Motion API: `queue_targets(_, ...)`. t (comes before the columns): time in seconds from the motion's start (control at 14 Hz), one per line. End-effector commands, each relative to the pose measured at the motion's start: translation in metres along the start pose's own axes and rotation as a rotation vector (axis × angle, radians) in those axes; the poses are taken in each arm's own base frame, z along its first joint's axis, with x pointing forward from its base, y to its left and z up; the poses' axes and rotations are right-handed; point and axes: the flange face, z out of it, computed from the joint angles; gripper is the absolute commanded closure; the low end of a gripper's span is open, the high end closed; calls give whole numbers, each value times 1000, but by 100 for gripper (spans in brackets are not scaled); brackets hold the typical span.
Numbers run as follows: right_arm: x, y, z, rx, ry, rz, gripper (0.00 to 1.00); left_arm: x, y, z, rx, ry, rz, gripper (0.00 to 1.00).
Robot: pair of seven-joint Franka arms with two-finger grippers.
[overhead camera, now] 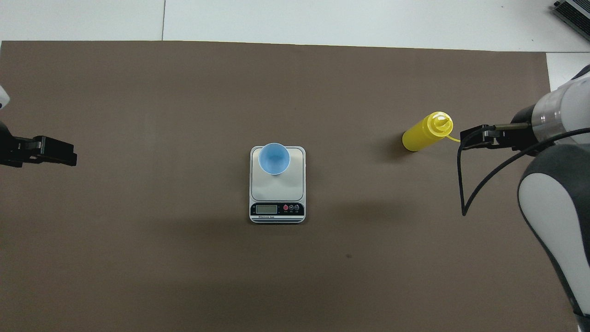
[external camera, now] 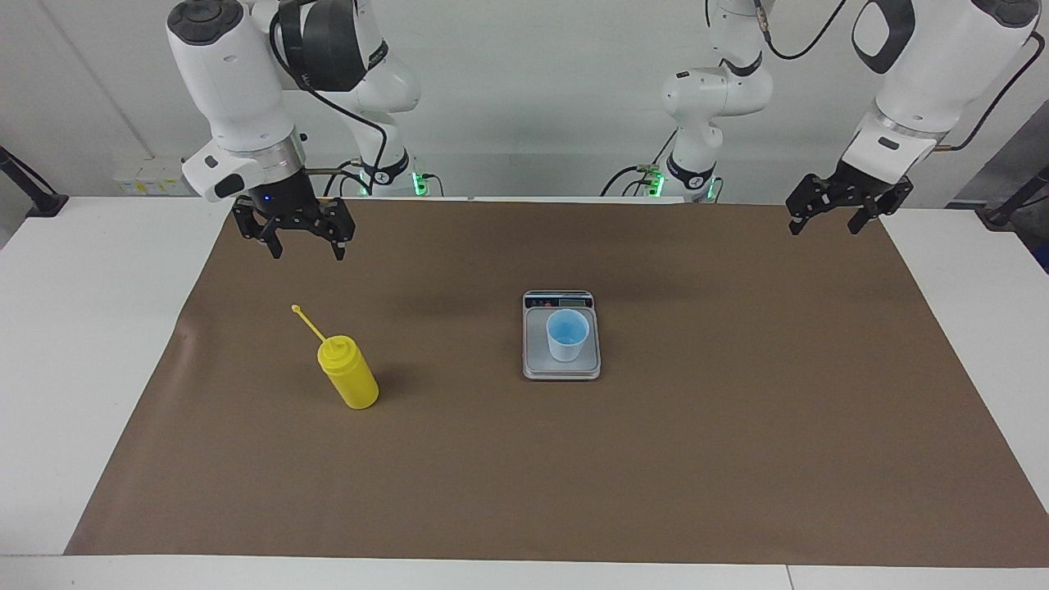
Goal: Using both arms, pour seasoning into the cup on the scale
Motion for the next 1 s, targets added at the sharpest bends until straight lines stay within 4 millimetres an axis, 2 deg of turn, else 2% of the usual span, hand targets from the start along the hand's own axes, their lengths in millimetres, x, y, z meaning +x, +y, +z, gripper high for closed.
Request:
queue_targets(0.0,-4,3,-3,16,3,-19,0,-9,-2,-1,18,6,-13,0)
queue_targets(0.36,-4,3,-3,16,3,-19,0,-12,-3,1,19,-18,-10,0)
queue_targets(0.93,-4,3,-3,16,3,-19,0,-8,9,-7,-11,19,40,0)
